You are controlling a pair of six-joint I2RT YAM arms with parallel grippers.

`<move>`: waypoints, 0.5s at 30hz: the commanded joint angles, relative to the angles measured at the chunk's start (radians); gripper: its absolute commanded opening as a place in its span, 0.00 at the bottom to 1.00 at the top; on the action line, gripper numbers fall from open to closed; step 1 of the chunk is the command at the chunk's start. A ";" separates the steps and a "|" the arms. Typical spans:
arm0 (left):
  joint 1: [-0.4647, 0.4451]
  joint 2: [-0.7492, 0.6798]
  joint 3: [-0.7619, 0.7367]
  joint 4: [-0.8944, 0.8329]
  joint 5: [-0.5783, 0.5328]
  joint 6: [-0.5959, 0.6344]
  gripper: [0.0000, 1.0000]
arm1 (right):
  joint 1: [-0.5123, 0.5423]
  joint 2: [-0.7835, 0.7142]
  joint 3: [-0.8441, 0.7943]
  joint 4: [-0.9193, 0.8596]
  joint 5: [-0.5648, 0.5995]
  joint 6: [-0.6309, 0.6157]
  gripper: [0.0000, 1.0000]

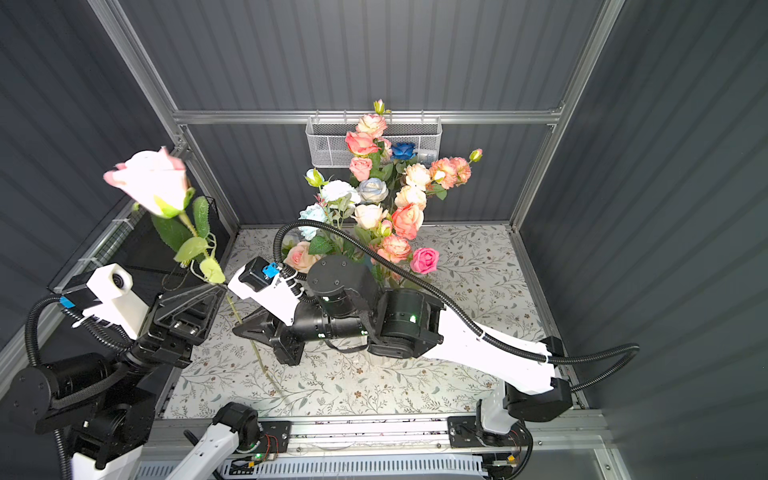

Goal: Arrange the flowers into the vase
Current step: 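Grasp the rose stem with the right gripper below the left gripper, then open the left gripper while the right gripper pulls the rose away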

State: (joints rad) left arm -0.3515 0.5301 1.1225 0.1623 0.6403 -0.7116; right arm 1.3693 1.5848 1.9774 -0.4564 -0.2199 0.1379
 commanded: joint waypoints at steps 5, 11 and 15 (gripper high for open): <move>0.007 -0.024 0.006 -0.022 -0.034 0.015 1.00 | 0.003 -0.119 -0.118 0.103 0.069 -0.023 0.00; 0.006 -0.064 0.015 -0.147 -0.149 0.106 1.00 | -0.001 -0.289 -0.274 0.129 0.231 -0.062 0.00; 0.006 -0.098 -0.019 -0.268 -0.273 0.191 1.00 | -0.002 -0.410 -0.351 0.143 0.367 -0.113 0.00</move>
State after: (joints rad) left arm -0.3519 0.4576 1.1187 -0.0010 0.4759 -0.6102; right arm 1.3705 1.2388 1.6543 -0.3630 0.0116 0.0765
